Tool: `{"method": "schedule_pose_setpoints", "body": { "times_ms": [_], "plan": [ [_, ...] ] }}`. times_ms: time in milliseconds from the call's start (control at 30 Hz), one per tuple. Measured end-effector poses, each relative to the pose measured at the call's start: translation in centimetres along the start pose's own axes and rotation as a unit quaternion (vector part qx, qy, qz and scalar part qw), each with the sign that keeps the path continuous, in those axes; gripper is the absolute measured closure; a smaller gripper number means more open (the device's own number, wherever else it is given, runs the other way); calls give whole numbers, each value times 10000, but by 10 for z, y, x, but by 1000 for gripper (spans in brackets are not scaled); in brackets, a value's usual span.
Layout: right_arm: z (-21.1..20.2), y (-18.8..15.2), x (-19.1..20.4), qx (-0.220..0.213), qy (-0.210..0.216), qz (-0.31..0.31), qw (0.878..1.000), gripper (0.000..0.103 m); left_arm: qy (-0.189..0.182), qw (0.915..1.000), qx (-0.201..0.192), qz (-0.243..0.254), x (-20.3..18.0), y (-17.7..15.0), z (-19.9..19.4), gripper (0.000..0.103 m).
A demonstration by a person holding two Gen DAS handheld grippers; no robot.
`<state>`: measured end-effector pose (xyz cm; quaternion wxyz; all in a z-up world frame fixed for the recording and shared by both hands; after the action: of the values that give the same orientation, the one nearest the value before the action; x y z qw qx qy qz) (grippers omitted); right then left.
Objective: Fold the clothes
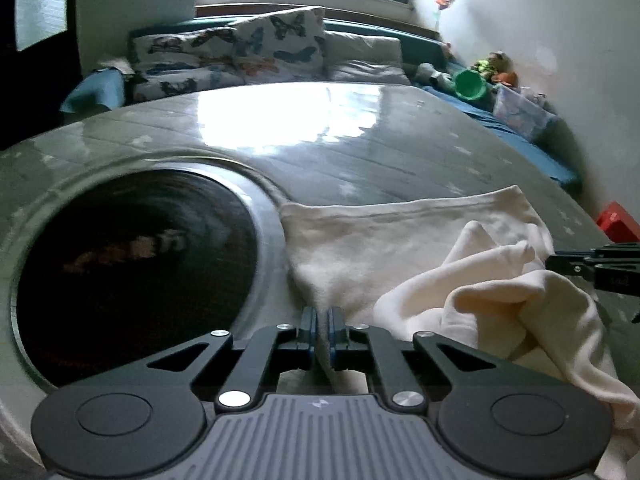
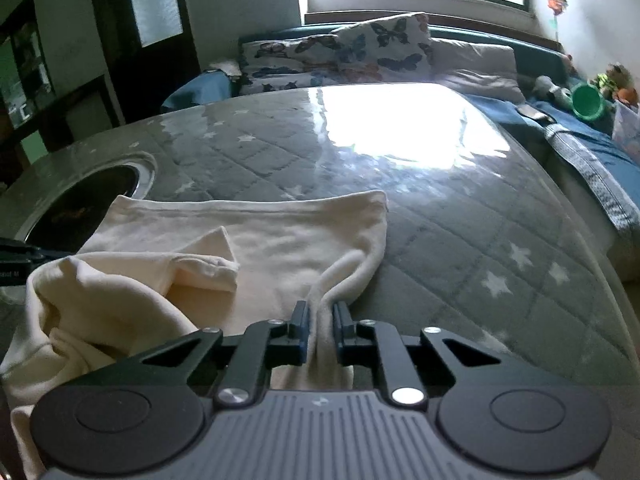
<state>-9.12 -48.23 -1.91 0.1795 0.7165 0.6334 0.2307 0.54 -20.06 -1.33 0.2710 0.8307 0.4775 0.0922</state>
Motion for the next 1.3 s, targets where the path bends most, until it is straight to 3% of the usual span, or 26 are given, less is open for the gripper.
{"method": "schedule_pose_setpoints", "body": {
  "times_ms": [467, 633, 733, 800, 900, 967, 1033, 1100, 1300],
  "plan": [
    [66, 90, 95, -23, 342, -766, 9965, 92, 1076, 9920, -259, -600, 103, 47, 7, 97],
    [82, 107, 117, 50, 294, -997, 9946, 91, 954, 9917, -145, -854, 127, 49, 10, 93],
    [75, 107, 118, -12, 302, -985, 9947, 89, 961, 9924, -111, -757, 129, 43, 6, 93],
    [64, 108, 123, -154, 292, -1141, 9929, 86, 996, 9923, -116, -730, 130, 40, 1, 87],
    [46, 109, 140, -326, 481, -1559, 9861, 85, 1047, 9918, -197, -711, 131, 36, -8, 85],
    [37, 109, 162, -305, 859, -1923, 9771, 84, 1051, 9915, -252, -722, 133, 35, -14, 85],
    [37, 107, 186, -314, 990, -2299, 9676, 76, 1057, 9913, -284, -735, 134, 34, -19, 84],
    [41, 106, 206, -390, 952, -2657, 9586, 66, 1066, 9911, -320, -736, 136, 32, -24, 84],
    [69, 104, 241, -440, 623, -3225, 9435, 68, 1039, 9913, -401, -704, 134, 29, -36, 79]
  ]
}}
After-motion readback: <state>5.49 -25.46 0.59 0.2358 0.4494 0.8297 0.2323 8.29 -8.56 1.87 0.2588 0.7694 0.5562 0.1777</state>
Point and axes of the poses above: each gripper's, at about its wrist camera, not at the fingertips, and z roughly the way its jaws point, x to its left, y to its top, the point moved 5 cm from there along z, roughly the way its jaws point, and after that the axes turned 10 degrees about x, right-handed, at the moved point
